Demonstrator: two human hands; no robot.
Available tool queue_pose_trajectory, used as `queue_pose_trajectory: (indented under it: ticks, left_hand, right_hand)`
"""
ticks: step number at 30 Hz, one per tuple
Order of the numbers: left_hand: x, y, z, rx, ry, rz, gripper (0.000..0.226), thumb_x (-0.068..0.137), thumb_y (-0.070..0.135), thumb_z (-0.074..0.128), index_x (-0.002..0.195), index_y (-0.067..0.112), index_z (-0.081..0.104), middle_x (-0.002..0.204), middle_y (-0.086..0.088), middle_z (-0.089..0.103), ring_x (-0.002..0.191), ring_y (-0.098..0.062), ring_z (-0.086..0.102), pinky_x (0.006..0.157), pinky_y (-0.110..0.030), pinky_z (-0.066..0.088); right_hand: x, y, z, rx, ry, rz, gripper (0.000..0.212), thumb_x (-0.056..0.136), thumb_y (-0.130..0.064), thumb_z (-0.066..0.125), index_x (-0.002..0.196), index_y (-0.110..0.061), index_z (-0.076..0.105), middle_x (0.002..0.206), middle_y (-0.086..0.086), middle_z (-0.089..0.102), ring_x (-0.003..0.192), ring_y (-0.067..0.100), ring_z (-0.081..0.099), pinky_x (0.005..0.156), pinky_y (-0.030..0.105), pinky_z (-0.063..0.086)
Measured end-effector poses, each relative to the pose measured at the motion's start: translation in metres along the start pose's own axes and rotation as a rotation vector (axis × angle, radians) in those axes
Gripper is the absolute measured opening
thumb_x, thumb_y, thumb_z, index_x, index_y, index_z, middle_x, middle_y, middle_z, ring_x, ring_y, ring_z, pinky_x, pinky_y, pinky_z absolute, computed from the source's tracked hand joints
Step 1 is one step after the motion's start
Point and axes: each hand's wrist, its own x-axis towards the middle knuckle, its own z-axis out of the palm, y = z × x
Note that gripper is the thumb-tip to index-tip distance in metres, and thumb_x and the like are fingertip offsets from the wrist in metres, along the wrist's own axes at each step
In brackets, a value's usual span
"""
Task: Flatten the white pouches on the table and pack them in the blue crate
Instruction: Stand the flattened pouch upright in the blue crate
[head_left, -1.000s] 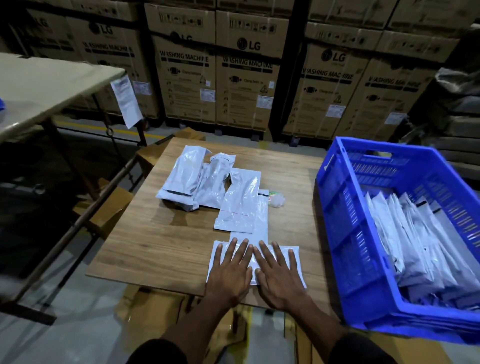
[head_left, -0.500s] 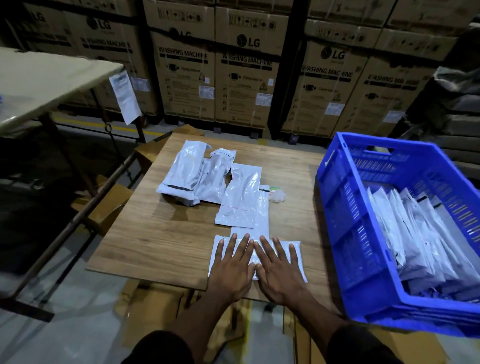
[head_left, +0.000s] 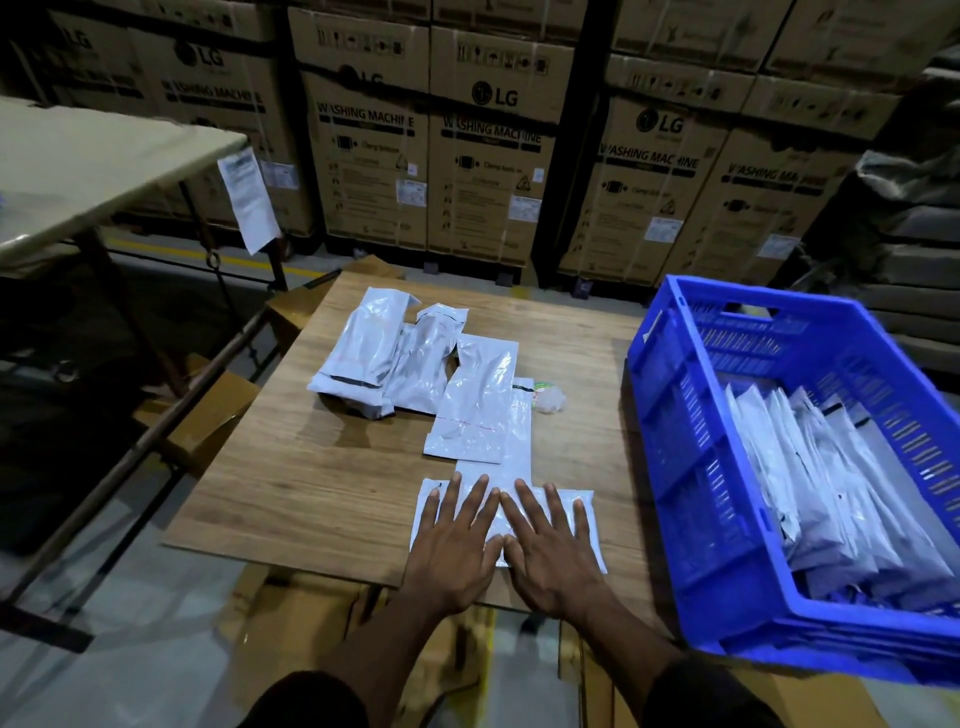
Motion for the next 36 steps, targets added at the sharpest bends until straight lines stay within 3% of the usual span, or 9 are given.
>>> queue_pose_trajectory:
  ticks: [3,7,16,19,21,23,29,33,36]
  left_hand:
    - [0.0,0.001,-0.004,0.001,0.01,-0.02,0.056,0.102,0.044,0.032,0.155,0.027,0.04,0.165,-0.001,0.031,0.152,-0.04,0.023,0.116,-0.052,0.021]
    - [-0.002,0.0,-0.005,-0.027,0.013,-0.054,0.056,0.101,0.048,0.036,0.154,0.03,0.043,0.164,0.001,0.032,0.152,-0.036,0.024,0.118,-0.051,0.021]
    - [-0.006,-0.003,0.0,-0.021,0.037,-0.125,0.072,0.097,0.056,0.039,0.154,0.012,0.042,0.166,-0.007,0.025,0.153,-0.042,0.017,0.119,-0.053,0.018]
    - [-0.006,-0.003,0.0,-0.012,0.015,-0.126,0.069,0.098,0.055,0.036,0.155,0.017,0.04,0.167,-0.006,0.024,0.152,-0.042,0.02,0.119,-0.054,0.018]
    - [-0.005,-0.002,-0.001,-0.005,0.015,-0.121,0.065,0.098,0.052,0.035,0.156,0.022,0.04,0.166,-0.007,0.025,0.151,-0.044,0.022,0.118,-0.056,0.02]
    - [-0.005,-0.001,-0.001,-0.002,0.019,-0.12,0.062,0.099,0.049,0.034,0.155,0.026,0.041,0.166,-0.007,0.027,0.15,-0.044,0.024,0.117,-0.059,0.021]
    - [-0.008,-0.007,0.002,-0.006,0.007,-0.096,0.065,0.098,0.053,0.037,0.159,0.03,0.032,0.168,-0.004,0.02,0.152,-0.044,0.017,0.118,-0.059,0.019]
    - [-0.01,-0.008,-0.001,-0.026,0.015,-0.08,0.066,0.099,0.055,0.037,0.16,0.032,0.027,0.169,-0.001,0.017,0.152,-0.044,0.016,0.119,-0.056,0.016]
    - [-0.009,-0.007,-0.004,-0.031,0.01,-0.08,0.064,0.099,0.055,0.036,0.159,0.033,0.03,0.169,0.0,0.019,0.152,-0.045,0.019,0.118,-0.056,0.016]
  right_hand:
    - [-0.002,0.004,-0.004,0.015,-0.021,0.012,0.059,0.1,-0.054,0.024,0.157,-0.04,0.018,0.166,-0.01,0.012,0.152,0.026,0.016,0.114,0.059,0.004]
    - [-0.006,0.016,-0.011,0.04,-0.041,0.069,0.063,0.099,-0.068,0.013,0.155,-0.047,-0.004,0.163,-0.018,-0.019,0.152,0.016,-0.017,0.117,0.058,-0.007]
    - [-0.022,0.049,-0.023,0.05,-0.145,0.173,0.077,0.091,-0.077,0.001,0.156,-0.038,-0.015,0.159,-0.012,-0.032,0.147,0.015,-0.031,0.116,0.059,-0.017]
    - [-0.018,0.035,-0.028,-0.03,-0.055,0.141,0.076,0.098,-0.067,0.011,0.158,-0.023,-0.005,0.164,-0.002,-0.019,0.15,0.023,-0.022,0.115,0.059,-0.016]
    - [-0.014,0.019,-0.032,-0.075,0.007,0.039,0.067,0.1,-0.057,0.026,0.157,-0.021,0.026,0.166,0.0,0.012,0.153,0.029,0.007,0.115,0.062,0.003]
    - [-0.007,0.004,-0.026,-0.062,-0.015,-0.09,0.061,0.1,-0.05,0.032,0.154,-0.022,0.037,0.164,-0.003,0.022,0.15,0.03,0.022,0.112,0.062,0.011]
    - [-0.011,0.017,-0.006,0.014,-0.005,-0.122,0.062,0.101,-0.062,0.012,0.158,-0.04,0.0,0.165,-0.014,-0.012,0.152,0.021,-0.015,0.121,0.045,-0.006]
    - [-0.022,0.046,-0.007,-0.005,-0.066,-0.053,0.067,0.093,-0.074,-0.003,0.15,-0.046,-0.022,0.159,-0.014,-0.031,0.147,0.014,-0.031,0.122,0.045,-0.01]
    - [-0.021,0.043,-0.013,0.014,-0.118,-0.017,0.068,0.096,-0.073,0.006,0.148,-0.043,-0.026,0.155,-0.015,-0.037,0.145,0.015,-0.034,0.118,0.05,-0.013]
